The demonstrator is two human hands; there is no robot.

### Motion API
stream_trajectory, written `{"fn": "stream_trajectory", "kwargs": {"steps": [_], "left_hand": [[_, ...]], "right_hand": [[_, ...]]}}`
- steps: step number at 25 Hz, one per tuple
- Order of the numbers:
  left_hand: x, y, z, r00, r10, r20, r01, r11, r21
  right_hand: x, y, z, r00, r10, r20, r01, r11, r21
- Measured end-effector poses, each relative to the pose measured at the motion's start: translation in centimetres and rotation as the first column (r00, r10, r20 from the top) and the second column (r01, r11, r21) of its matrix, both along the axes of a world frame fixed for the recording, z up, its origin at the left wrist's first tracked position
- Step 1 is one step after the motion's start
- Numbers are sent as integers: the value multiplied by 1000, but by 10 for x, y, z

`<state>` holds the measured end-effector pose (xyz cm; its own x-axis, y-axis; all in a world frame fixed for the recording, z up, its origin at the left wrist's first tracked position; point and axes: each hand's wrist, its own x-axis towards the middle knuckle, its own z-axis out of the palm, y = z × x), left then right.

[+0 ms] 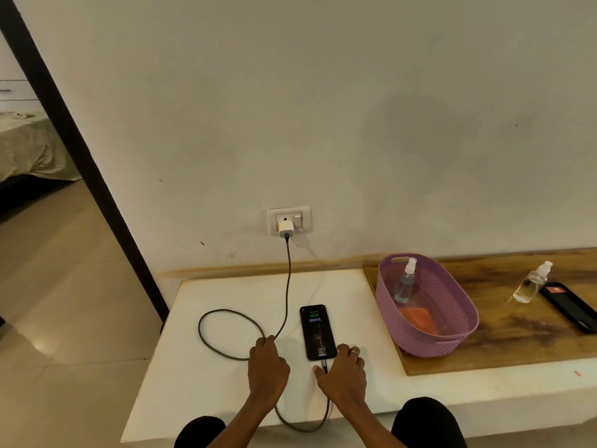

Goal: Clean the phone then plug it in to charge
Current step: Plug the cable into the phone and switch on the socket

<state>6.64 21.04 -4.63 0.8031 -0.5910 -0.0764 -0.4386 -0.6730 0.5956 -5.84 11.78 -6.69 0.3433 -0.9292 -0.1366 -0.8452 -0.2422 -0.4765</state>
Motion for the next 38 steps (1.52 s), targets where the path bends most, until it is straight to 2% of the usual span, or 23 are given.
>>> {"fn": "stream_trajectory", "kwargs": {"steps": [5, 7, 10, 13, 16, 18, 21, 24, 27, 33, 38], "left_hand": [[11, -14, -7, 997, -53, 65, 56, 998, -42], [20, -34, 4, 995, -97, 19, 99, 985, -141], [35, -62, 29, 989, -86, -117, 45, 949, -312], [44, -60, 33, 988, -101, -120, 54, 936, -347], [42, -32, 19, 987, -95, -127, 57, 959, -277], [37, -7, 5, 991, -77, -106, 64, 990, -125], [28, 19, -10, 989, -141, 46, 132, 977, 167], [24, 21, -8, 984, -159, 77, 132, 951, 281], [25, 13, -4, 993, -116, 29, 103, 952, 287], [43, 9, -10, 987, -111, -114, 127, 980, 151], [48, 4, -15, 990, -111, -91, 119, 988, 95]], "right_hand": [[9, 3, -2, 999, -31, 12, 31, 999, -10], [11, 3, -4, 999, -46, 11, 46, 999, -15], [14, 2, -7, 998, -59, 4, 59, 998, -38], [15, 2, -9, 998, -68, -13, 67, 996, -65], [16, 2, -8, 998, -55, -19, 53, 995, -87], [18, 1, -7, 999, -47, -11, 46, 995, -88], [19, 0, -5, 999, -42, -14, 40, 996, -80], [21, -1, -2, 999, -33, -10, 32, 997, -75], [22, -5, 0, 1000, -8, -1, 8, 998, -60], [33, -20, 0, 998, 64, 28, -64, 998, -14], [45, -37, 1, 996, 92, 16, -92, 996, -4]]}}
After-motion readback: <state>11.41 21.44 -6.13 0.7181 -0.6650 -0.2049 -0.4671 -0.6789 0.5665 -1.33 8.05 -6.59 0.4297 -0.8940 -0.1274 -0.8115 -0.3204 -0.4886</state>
